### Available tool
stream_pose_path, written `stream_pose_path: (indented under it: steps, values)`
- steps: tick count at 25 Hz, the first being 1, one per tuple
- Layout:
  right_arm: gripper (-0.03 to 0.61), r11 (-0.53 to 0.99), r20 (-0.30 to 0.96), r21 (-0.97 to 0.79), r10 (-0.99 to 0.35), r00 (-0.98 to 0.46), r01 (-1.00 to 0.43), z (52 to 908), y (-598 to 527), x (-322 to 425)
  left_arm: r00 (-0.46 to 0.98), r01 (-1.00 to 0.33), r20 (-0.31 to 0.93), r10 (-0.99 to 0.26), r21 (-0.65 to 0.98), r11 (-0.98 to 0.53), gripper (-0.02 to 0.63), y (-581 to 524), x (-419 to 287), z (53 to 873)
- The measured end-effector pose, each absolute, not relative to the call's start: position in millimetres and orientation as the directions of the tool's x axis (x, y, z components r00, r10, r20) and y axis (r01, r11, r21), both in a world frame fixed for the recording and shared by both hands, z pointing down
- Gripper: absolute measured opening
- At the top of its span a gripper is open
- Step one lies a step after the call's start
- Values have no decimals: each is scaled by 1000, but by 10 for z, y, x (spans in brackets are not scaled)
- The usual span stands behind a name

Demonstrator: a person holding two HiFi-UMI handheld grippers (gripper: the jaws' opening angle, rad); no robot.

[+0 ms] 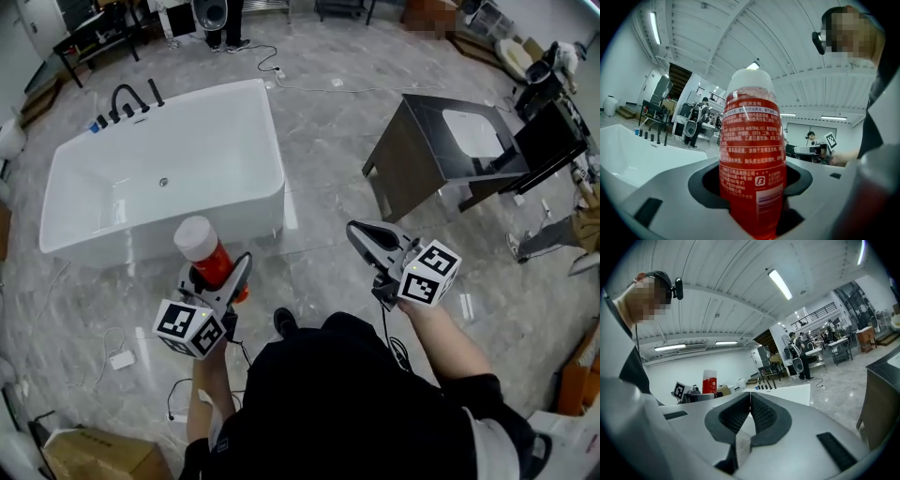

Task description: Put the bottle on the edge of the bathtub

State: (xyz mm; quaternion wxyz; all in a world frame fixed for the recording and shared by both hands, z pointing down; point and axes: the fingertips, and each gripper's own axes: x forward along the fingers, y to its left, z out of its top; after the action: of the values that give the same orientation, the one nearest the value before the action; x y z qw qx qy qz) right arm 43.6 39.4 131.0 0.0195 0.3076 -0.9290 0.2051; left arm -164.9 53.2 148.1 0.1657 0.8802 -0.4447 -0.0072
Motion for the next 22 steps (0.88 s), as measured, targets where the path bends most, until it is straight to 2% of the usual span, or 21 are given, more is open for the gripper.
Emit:
stream_pose_path:
  steps: [8, 22]
  values:
    - [28, 698, 176, -449, -544, -821, -559, 1534, 91, 149, 586, -791, 189, -788, 345, -505, 291, 332, -1934, 1774]
    - [28, 726, 178, -501, -445, -877, -471, 1814, -591, 264, 563, -808, 250, -788, 370, -460, 291, -202, -1525, 1946]
